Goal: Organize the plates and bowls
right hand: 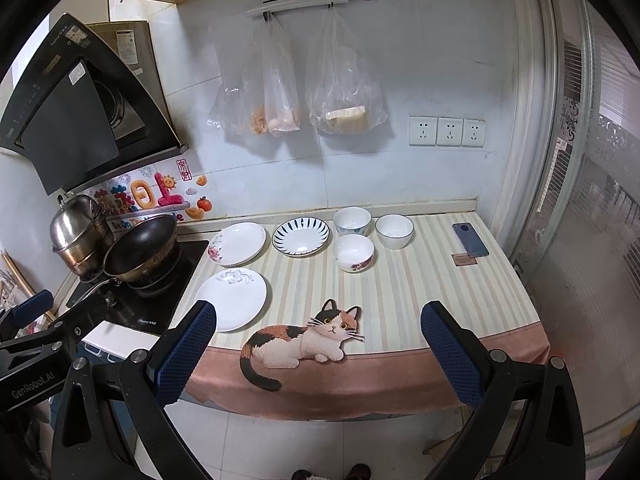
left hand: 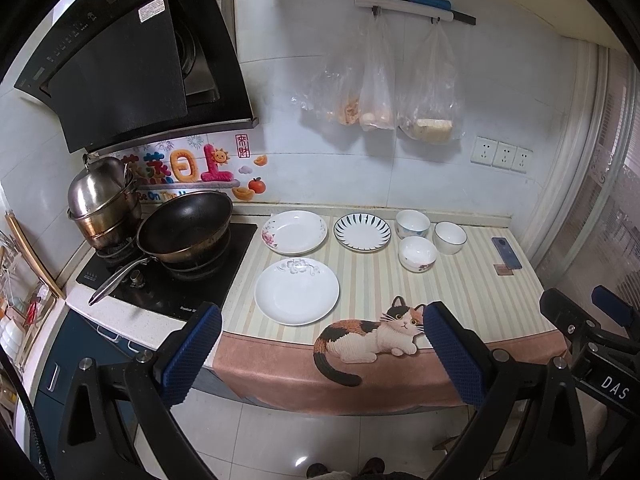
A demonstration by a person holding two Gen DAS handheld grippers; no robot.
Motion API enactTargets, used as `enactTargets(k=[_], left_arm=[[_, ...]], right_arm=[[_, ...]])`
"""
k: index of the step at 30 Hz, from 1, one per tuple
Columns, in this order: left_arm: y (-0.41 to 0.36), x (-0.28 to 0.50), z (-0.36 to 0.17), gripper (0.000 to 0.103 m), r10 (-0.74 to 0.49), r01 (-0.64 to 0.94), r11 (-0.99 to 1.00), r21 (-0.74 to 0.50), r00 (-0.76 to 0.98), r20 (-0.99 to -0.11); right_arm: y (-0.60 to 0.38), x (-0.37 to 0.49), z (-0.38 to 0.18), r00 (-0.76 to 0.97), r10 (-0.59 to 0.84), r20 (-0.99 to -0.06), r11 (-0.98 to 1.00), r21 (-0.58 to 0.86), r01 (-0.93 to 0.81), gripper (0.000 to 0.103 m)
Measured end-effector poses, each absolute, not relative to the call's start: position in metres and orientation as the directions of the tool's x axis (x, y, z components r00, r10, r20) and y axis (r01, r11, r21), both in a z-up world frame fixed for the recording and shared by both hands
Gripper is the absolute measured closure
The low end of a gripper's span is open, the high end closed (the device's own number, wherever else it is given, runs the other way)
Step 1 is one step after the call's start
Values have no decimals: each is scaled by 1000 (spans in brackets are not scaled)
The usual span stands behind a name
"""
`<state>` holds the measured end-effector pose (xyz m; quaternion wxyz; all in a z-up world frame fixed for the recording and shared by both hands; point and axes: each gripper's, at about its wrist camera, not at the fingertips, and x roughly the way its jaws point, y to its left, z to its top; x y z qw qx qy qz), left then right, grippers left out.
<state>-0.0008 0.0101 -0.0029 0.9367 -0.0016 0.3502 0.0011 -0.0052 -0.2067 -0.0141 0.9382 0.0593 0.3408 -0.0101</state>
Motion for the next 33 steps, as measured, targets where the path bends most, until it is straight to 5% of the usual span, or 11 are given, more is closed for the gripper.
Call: enactTargets(k=[26, 33], left_arm=[[-1, 8, -7, 0, 47, -62, 998, 0, 757, -651], [19, 55, -48, 0, 148, -153, 987, 52, 722, -676]], right_arm=[[-211, 7, -6, 767, 56, -639, 992, 120, 27, 0], [-207, 57, -54, 702, 197, -684, 976, 203, -76, 0]])
